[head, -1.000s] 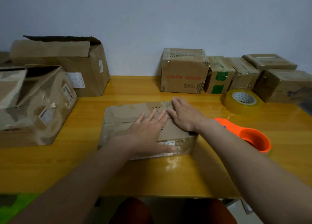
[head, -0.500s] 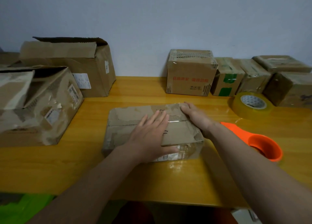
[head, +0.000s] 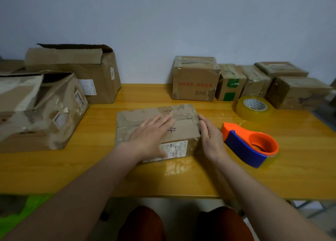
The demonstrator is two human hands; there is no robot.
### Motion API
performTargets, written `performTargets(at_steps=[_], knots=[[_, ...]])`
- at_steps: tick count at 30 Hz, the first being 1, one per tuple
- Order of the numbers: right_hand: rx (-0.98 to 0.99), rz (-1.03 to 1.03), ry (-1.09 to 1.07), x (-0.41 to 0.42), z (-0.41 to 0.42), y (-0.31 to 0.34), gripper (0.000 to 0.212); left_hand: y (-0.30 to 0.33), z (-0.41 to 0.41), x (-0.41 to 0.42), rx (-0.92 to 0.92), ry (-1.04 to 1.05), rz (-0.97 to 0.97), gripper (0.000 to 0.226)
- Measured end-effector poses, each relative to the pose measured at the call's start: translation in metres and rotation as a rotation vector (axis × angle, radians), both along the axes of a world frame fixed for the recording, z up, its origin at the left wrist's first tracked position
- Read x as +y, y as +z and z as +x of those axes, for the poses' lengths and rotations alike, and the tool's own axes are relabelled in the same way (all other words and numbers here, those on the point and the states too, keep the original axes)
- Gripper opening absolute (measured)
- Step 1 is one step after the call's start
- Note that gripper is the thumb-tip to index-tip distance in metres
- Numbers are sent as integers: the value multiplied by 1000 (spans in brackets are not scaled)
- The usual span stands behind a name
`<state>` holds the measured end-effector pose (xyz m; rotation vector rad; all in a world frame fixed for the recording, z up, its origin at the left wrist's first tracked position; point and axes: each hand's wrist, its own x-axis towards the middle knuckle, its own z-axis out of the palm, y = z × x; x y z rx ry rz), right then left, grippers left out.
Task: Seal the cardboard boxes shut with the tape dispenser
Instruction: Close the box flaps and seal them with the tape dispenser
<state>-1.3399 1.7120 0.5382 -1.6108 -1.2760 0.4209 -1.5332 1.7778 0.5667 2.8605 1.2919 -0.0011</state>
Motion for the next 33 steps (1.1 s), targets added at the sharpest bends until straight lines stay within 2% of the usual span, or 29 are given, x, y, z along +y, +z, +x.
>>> performTargets(at_steps=[3, 6, 8, 11, 13, 15, 17, 19, 21, 23, 25, 27, 29, 33], knots=[[-245, -44, -82, -4, -2, 1, 50, -2, -28, -7, 17, 214, 41, 117], [-716, -61, -47, -12, -23, -1, 72, 3, -41, -16, 56, 462, 53, 120], [-886, -119, 5, -13, -32, -12, 68, 8, -38, -26, 92, 508, 30, 115], [-744, -201, -63, -9, -21, -14, 57, 19, -39, -40, 51, 429, 80, 99], [-527, -209, -100, -8, -20, -10, 62, 29, -54, -40, -148, 382, 158, 87], [-240, -156, -92, -9, -31, -6, 67, 36, -73, -25, -394, 461, 146, 79], [0, -128, -56, -10, -50, 0, 66, 34, -90, -5, -546, 609, -14, 80], [161, -129, -23, -10, -70, 6, 69, 23, -94, 3, -725, 698, -319, 74], [210, -113, 15, -11, -96, 5, 74, 2, -87, 0, -968, 699, -453, 55], [209, -78, 56, -16, -120, 0, 80, -16, -75, -15, -1223, 731, -421, 40], [259, -57, 69, -16, -128, -2, 80, -25, -65, -28, -1368, 795, -361, 32], [298, -89, 123, -13, -119, 2, 77, -28, -60, -42, -1455, 818, -329, 30], [315, -155, 165, -9, -104, 12, 71, -28, -60, -53, -1503, 771, -381, 33], [253, -170, 191, -22, -98, 19, 57, -28, -65, -71, -1425, 648, -486, 50]])
